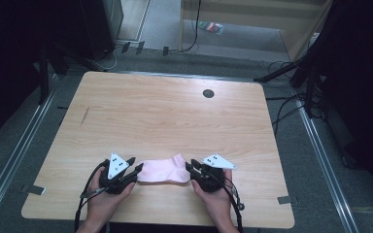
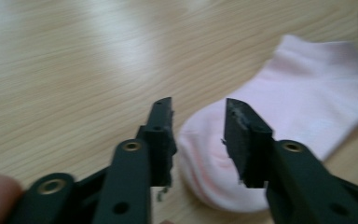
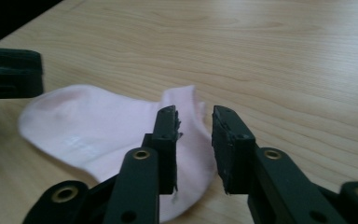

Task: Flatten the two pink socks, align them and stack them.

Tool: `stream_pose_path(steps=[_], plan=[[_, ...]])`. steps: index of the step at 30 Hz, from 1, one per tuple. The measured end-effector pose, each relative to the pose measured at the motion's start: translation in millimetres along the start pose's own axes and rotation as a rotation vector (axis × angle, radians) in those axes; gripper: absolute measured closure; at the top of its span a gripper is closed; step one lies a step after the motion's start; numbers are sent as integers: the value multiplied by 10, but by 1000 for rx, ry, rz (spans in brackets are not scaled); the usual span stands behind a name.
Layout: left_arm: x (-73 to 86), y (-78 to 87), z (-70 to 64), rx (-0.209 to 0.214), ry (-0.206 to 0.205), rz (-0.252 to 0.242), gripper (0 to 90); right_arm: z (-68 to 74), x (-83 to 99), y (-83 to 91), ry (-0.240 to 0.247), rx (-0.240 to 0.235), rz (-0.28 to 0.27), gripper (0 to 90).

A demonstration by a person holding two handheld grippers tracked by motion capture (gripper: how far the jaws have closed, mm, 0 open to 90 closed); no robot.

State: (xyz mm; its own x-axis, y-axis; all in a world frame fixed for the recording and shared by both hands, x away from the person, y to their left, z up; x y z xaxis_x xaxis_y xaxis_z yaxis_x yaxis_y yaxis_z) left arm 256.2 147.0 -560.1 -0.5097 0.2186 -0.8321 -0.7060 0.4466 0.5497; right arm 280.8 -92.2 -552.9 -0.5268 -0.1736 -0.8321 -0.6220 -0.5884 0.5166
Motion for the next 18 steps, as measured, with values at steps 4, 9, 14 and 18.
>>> stream_pose_path(steps=[4, 9, 14, 18], plan=[[135, -149, -11, 7, -20, 106, 790, 107, 75, -87, 42, -41, 57, 837], [145, -197, 50, -40, -28, 105, 799, -6, 180, -226, 19, 21, 148, 900], [124, -213, 72, -9, 0, 87, 747, -66, 156, -209, -10, 15, 112, 863], [85, -148, 119, 84, 83, -18, 522, -71, 112, -140, -1, 2, 70, 755]])
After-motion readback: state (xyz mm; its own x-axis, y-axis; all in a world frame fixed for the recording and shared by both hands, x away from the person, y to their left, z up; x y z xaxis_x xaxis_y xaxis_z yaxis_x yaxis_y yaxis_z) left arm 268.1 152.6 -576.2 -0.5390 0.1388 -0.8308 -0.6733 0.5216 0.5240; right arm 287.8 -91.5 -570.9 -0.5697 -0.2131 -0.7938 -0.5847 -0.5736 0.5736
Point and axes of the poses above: each handheld gripper's, and its own axes: y roughly backward along the jaws, x roughly out of its underside, z roughly to its left, the point moved 5 cm from there along -y, roughly forward along the jaws, and after that the axes turned 2 degrees about y, right-handed, at the moved point
